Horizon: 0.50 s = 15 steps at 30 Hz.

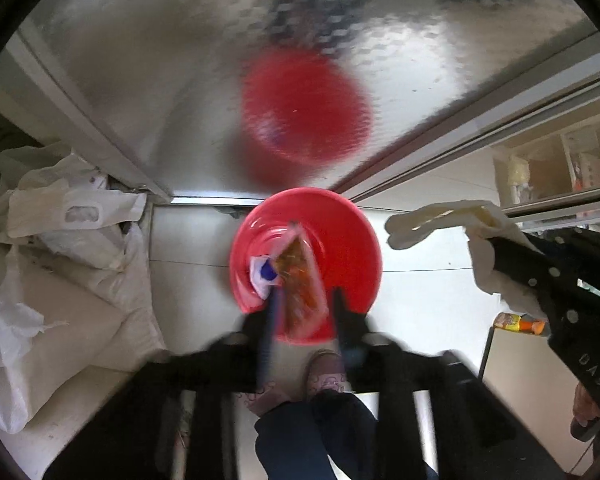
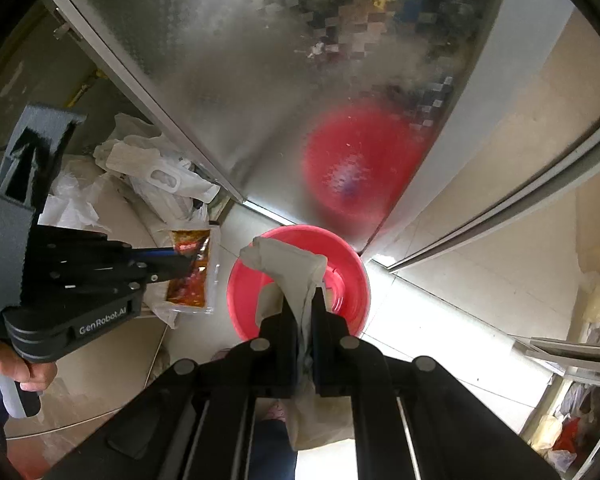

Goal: Collect trash
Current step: 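Open the left tool to drop the packet while the right tool drops the paper towel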

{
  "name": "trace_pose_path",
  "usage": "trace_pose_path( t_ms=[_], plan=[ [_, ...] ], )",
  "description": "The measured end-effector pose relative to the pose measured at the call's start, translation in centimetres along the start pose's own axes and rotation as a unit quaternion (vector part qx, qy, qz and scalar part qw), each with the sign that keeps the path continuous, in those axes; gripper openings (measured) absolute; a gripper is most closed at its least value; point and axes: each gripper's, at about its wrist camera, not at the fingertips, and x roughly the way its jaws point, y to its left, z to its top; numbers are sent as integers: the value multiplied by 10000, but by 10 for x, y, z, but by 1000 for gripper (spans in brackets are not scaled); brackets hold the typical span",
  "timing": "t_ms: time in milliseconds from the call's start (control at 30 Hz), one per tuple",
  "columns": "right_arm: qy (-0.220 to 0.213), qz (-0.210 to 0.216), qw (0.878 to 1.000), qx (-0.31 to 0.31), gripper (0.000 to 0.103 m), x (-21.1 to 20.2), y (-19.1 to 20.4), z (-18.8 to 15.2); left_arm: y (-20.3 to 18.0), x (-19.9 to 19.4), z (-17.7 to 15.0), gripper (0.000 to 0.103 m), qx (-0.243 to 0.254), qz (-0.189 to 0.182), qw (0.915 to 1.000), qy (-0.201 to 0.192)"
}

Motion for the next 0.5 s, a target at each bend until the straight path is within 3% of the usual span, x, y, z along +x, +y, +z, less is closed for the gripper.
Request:
trace_pose_path(
  t_ms=[267, 333, 433, 467, 500],
  plan=[
    [-24, -56, 10000, 67, 5, 0, -3, -9, -14, -16, -1, 40, 288, 90, 9995, -88],
    [-22, -53, 10000, 65, 5, 3, -1, -9, -11, -22, -1, 49, 218, 101, 9995, -196],
    [5, 17, 10000, 62, 5, 7, 0, -9, -3, -29, -2, 71, 56, 132, 9990, -421],
    [19, 19, 10000, 45, 5, 11, 1, -9, 0, -31, -2, 82, 40, 191, 9986, -483],
    [28, 22, 10000, 27, 5, 13, 1, -8, 3, -32, -2, 86, 35, 244, 9984, -507]
  ],
)
